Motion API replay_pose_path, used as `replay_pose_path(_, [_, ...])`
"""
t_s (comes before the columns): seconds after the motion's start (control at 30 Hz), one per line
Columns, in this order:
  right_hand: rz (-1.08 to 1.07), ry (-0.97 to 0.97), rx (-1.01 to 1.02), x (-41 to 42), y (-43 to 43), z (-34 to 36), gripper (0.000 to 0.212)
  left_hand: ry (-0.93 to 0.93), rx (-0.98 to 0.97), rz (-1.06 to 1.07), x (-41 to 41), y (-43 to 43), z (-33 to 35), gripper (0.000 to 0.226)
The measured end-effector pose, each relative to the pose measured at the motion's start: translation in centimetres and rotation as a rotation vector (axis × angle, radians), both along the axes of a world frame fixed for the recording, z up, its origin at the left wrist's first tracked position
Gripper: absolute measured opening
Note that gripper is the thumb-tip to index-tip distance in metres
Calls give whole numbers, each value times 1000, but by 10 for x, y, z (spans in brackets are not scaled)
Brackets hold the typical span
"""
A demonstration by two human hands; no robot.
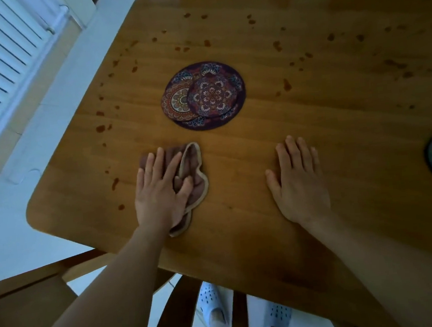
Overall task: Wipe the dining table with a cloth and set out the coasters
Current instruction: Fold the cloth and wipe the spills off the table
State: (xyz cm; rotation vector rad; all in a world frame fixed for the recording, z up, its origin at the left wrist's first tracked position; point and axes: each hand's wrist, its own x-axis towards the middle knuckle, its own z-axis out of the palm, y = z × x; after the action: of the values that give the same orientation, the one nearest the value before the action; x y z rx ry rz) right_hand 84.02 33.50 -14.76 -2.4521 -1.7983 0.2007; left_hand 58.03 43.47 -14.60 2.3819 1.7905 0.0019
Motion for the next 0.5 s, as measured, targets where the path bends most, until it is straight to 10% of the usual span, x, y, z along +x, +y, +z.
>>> replay_pose_path(0.33, [-25, -48, -14, -4, 1, 1, 70, 14, -97, 172, 36, 20, 8, 66])
replay_pose_path(0.5, [-54, -69, -35, -10, 3, 3, 69, -22, 18, -84, 41, -30, 4, 63])
